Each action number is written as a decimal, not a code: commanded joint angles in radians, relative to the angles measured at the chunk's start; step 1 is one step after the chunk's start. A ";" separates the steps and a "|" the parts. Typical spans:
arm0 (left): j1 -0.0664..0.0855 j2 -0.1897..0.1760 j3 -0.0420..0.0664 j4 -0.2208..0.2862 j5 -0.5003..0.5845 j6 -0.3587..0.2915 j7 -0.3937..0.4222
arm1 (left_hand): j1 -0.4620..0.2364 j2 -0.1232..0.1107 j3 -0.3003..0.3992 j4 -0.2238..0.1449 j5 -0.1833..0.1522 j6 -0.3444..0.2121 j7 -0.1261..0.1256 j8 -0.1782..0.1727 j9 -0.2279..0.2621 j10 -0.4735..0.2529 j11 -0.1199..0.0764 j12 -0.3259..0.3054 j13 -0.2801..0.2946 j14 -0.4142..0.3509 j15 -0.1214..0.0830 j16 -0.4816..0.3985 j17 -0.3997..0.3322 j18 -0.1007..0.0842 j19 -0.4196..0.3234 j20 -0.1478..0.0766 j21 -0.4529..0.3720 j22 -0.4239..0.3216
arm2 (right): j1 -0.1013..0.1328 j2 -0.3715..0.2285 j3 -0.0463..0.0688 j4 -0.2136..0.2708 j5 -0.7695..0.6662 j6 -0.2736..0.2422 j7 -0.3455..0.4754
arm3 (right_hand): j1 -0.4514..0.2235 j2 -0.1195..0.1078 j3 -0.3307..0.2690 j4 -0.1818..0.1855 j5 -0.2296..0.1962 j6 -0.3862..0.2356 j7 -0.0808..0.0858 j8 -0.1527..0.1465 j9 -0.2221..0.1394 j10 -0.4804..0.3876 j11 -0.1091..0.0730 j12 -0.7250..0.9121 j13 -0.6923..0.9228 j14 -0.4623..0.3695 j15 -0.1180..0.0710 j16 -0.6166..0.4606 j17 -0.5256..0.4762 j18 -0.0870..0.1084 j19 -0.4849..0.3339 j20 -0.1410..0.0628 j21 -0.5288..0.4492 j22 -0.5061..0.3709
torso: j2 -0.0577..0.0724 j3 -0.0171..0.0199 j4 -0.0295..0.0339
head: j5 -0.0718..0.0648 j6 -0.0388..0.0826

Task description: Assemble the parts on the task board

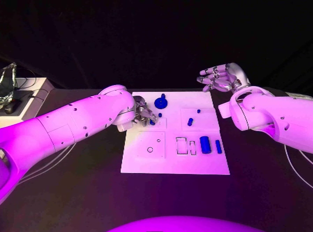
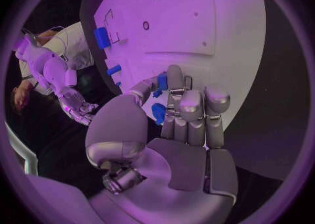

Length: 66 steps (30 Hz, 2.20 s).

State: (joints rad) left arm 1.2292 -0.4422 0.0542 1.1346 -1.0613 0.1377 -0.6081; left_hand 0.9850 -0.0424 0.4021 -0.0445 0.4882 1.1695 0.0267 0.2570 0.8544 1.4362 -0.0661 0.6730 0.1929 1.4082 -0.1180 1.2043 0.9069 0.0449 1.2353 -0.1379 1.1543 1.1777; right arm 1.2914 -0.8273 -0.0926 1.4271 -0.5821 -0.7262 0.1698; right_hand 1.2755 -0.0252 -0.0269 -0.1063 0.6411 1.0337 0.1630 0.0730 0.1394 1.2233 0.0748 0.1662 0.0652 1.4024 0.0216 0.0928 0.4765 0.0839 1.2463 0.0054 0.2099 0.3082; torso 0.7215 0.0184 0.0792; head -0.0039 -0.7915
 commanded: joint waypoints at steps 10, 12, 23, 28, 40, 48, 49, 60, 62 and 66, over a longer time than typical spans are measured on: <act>-0.008 0.008 -0.006 -0.007 -0.016 0.039 -0.003 | 0.053 0.049 0.040 -0.047 0.002 0.075 -0.063 -0.008 0.007 0.036 -0.023 -0.005 -0.009 0.003 -0.004 0.009 0.005 -0.010 0.007 -0.002 -0.002 0.006 | -0.001 0.001 0.000 -0.001 -0.011 0.018 0.005 | -0.006 -0.003 0.004 -0.014 0.012 -0.006 0.001 -0.002 -0.002 -0.003 0.007 -0.005 -0.001 -0.009 -0.001 0.002 -0.003 -0.005 -0.012 0.000 0.011 -0.003 | -0.001 0.0000 0.0004 | -0.002 0.001; -0.007 0.007 -0.006 -0.007 -0.018 0.039 -0.002 | 0.053 0.049 0.041 -0.048 0.003 0.077 -0.063 -0.009 0.008 0.038 -0.024 -0.005 -0.011 0.003 -0.005 0.009 0.005 -0.010 0.008 -0.002 -0.002 0.007 | -0.001 0.001 0.000 -0.002 -0.012 0.019 0.004 | -0.006 -0.002 0.005 -0.015 0.015 -0.006 0.001 -0.002 -0.002 -0.002 0.007 -0.005 -0.001 -0.010 -0.001 0.002 -0.003 -0.005 -0.012 0.000 0.012 -0.003 | -0.001 0.0000 -0.0001 | -0.001 0.000; 0.001 0.008 -0.006 -0.011 -0.032 0.060 -0.002 | 0.057 0.037 0.073 -0.064 0.011 0.086 -0.065 -0.010 0.016 0.048 -0.025 -0.006 -0.028 0.004 -0.004 0.018 0.015 -0.012 0.011 -0.002 -0.003 0.015 | -0.002 0.003 0.000 -0.005 -0.018 0.022 0.002 | -0.007 -0.002 0.006 -0.018 0.016 -0.006 0.001 -0.002 -0.002 -0.002 0.007 -0.006 -0.001 -0.010 -0.001 0.002 -0.004 -0.005 -0.014 0.000 0.015 -0.004 | 0.000 0.0000 -0.0010 | -0.003 0.000; 0.004 0.006 -0.006 -0.010 -0.038 0.081 -0.001 | 0.055 0.028 0.096 -0.069 0.015 0.092 -0.066 -0.008 0.021 0.054 -0.025 -0.003 -0.037 0.006 -0.004 0.025 0.024 -0.013 0.011 -0.002 -0.004 0.019 | -0.002 0.003 0.000 -0.006 -0.020 0.024 0.001 | -0.010 -0.003 0.006 -0.019 0.019 -0.006 0.001 -0.002 -0.003 -0.002 0.007 -0.006 -0.001 -0.009 -0.001 0.002 -0.004 -0.004 -0.015 0.000 0.018 -0.004 | 0.000 -0.0010 0.0002 | -0.005 -0.003; 0.007 0.002 -0.005 -0.014 -0.042 0.105 -0.004 | 0.048 0.022 0.118 -0.075 0.020 0.096 -0.068 -0.006 0.026 0.058 -0.025 0.004 -0.047 0.006 -0.003 0.031 0.033 -0.014 0.012 -0.002 -0.004 0.023 | -0.003 0.004 0.000 -0.009 -0.023 0.028 0.000 | -0.011 -0.003 0.006 -0.020 0.021 -0.006 0.001 -0.002 -0.003 -0.002 0.007 -0.006 -0.001 -0.009 -0.001 0.002 -0.004 -0.004 -0.015 0.000 0.020 -0.005 | -0.001 -0.0010 0.0005 | -0.004 -0.004; 0.007 0.007 -0.005 -0.019 -0.042 0.107 -0.002 | 0.048 0.023 0.121 -0.075 0.019 0.096 -0.068 -0.006 0.029 0.058 -0.025 0.006 -0.048 0.006 -0.003 0.032 0.034 -0.014 0.012 -0.002 -0.004 0.024 | -0.004 0.006 0.000 -0.009 -0.024 0.029 -0.001 | -0.010 -0.002 0.007 -0.023 0.023 -0.006 0.001 -0.002 -0.003 -0.003 0.007 -0.006 -0.001 -0.011 0.000 0.002 -0.005 -0.004 -0.017 0.000 0.021 -0.006 | 0.000 -0.0005 -0.0004 | -0.002 -0.002; 0.007 0.008 -0.005 -0.020 -0.042 0.107 -0.002 | 0.046 0.023 0.122 -0.075 0.017 0.095 -0.068 -0.005 0.032 0.057 -0.025 0.008 -0.050 0.006 -0.003 0.032 0.034 -0.015 0.013 -0.002 -0.004 0.026 | -0.004 0.006 0.000 -0.010 -0.024 0.030 -0.001 | -0.010 -0.002 0.007 -0.023 0.023 -0.006 0.001 -0.002 -0.003 -0.003 0.007 -0.006 -0.001 -0.011 0.000 0.002 -0.005 -0.004 -0.017 0.000 0.021 -0.006 | 0.000 -0.0005 -0.0003 | -0.003 -0.002; 0.008 0.017 -0.005 -0.029 -0.024 0.101 -0.009 | 0.047 0.038 0.039 -0.050 0.005 0.091 -0.071 -0.001 0.046 0.052 -0.024 0.019 -0.058 0.006 -0.001 0.030 0.029 -0.014 0.010 0.002 -0.013 0.025 | -0.004 0.006 0.000 -0.010 -0.027 0.033 -0.003 | -0.012 -0.002 0.007 -0.025 0.024 -0.007 0.001 -0.002 -0.003 -0.003 0.008 -0.007 -0.001 -0.012 0.000 0.002 -0.006 -0.004 -0.020 0.001 0.024 -0.008 | -0.001 0.0002 0.0007 | -0.007 -0.003; 0.008 0.018 -0.005 -0.029 -0.022 0.100 -0.009 | 0.050 0.040 0.014 -0.040 0.005 0.091 -0.072 -0.001 0.046 0.052 -0.024 0.021 -0.061 0.006 -0.001 0.030 0.029 -0.014 0.010 0.002 -0.014 0.025 | -0.004 0.006 0.000 -0.010 -0.030 0.033 -0.004 | -0.012 -0.002 0.007 -0.025 0.024 -0.007 0.001 -0.002 -0.003 -0.003 0.008 -0.007 -0.001 -0.012 0.000 0.002 -0.006 -0.004 -0.020 0.001 0.024 -0.008 | -0.001 0.0000 0.0002 | -0.007 -0.003; 0.008 0.019 -0.005 -0.029 -0.018 0.102 -0.010 | 0.046 0.035 -0.062 -0.006 0.005 0.092 -0.075 -0.002 0.044 0.052 -0.025 0.025 -0.066 0.006 -0.002 0.033 0.030 -0.015 0.012 0.000 -0.016 0.027 | -0.004 0.006 0.000 -0.010 -0.033 0.034 -0.004 | -0.012 -0.002 0.007 -0.025 0.024 -0.007 0.001 -0.002 -0.003 -0.003 0.008 -0.007 -0.001 -0.012 0.000 0.002 -0.006 -0.004 -0.020 0.001 0.024 -0.008 | -0.001 -0.0002 -0.0003 | -0.007 -0.003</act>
State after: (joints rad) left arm 1.2418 -0.4245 0.0521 1.1070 -1.0879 0.2138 -0.6030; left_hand 0.9915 -0.0489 0.3523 -0.0567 0.4975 1.1921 0.0285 0.2532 0.8968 1.4533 -0.0681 0.6923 0.1274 1.4114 -0.1140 1.2305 0.9368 0.0446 1.2421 -0.1376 1.1434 1.2037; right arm 1.2879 -0.8218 -0.0930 1.4172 -0.5989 -0.7080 0.1625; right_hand 1.2713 -0.0294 -0.0190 -0.1259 0.6605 1.0325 0.1642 0.0730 0.1377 1.2196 0.0784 0.1663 0.0655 1.3952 0.0216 0.0928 0.4710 0.0838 1.2321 0.0054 0.2283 0.3015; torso 0.7205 0.0184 0.0795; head -0.0105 -0.7947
